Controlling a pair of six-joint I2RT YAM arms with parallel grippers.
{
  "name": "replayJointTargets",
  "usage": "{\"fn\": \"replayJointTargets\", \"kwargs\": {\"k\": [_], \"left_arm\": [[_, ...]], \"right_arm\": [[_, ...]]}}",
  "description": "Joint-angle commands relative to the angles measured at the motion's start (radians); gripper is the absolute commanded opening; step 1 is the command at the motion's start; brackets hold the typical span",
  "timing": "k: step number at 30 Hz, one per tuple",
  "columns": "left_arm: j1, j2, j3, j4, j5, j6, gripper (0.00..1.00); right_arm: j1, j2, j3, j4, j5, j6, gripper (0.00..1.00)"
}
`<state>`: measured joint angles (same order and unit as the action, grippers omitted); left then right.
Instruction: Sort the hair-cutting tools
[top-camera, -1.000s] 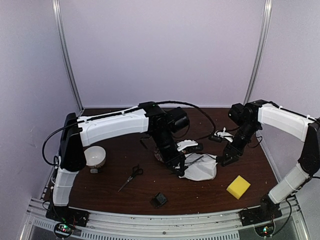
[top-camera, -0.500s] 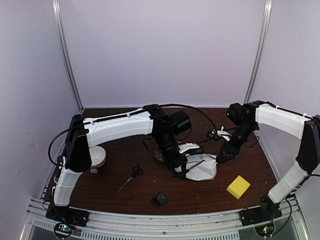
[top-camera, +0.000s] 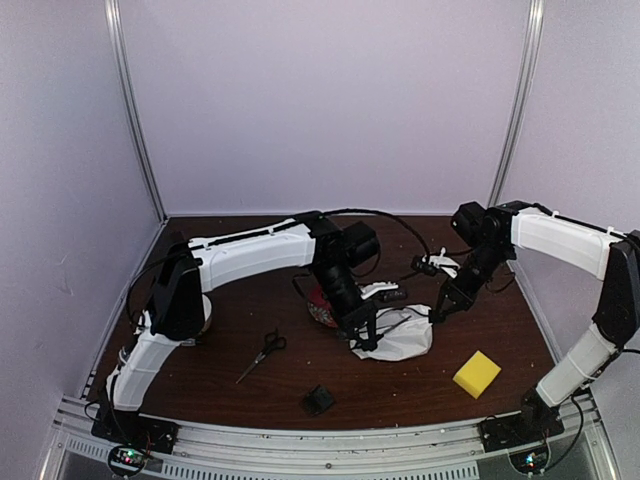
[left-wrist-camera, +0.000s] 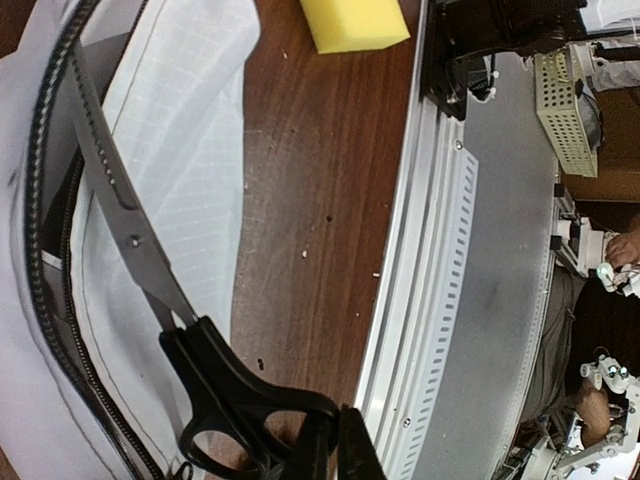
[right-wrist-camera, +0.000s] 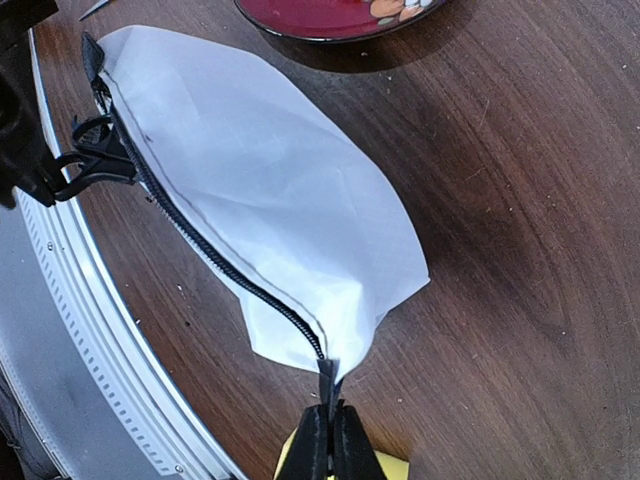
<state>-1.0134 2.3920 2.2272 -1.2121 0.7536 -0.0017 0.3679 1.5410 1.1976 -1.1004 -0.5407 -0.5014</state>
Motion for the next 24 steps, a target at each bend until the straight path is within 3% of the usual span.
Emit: {"fn": "replayJointTargets", "kwargs": {"k": [1,8,16,22,24], "left_arm": [[-0.007,-0.018,0.005,-0.018,0.05,0.039,0.0],[0.003,0.052,0.109,-0.002,0.062,0.029,0.0],[0.011,0.124,0.218,0.096,-0.016,-0.011,0.0],[0.032,0.063,0.194,0.103,-0.133,-0.022,0.08],[0.036,0.012,0.159,0.122,-0.202,-0.031,0.17]], "right_arm": [[0.015,-0.032,0.015,0.03,0.018,-0.005,0.0],[0.072,-0.054,0.038,-0.049,0.009,-0.1,0.01],[0.086,-0.062,0.046,-0.057,0.017,-0.098,0.02],[0.087,-0.072,0.043,-0.056,0.036,-0.097,0.02],[0.086,-0.075,0.042,-0.051,0.049,-0.093,0.02]]}}
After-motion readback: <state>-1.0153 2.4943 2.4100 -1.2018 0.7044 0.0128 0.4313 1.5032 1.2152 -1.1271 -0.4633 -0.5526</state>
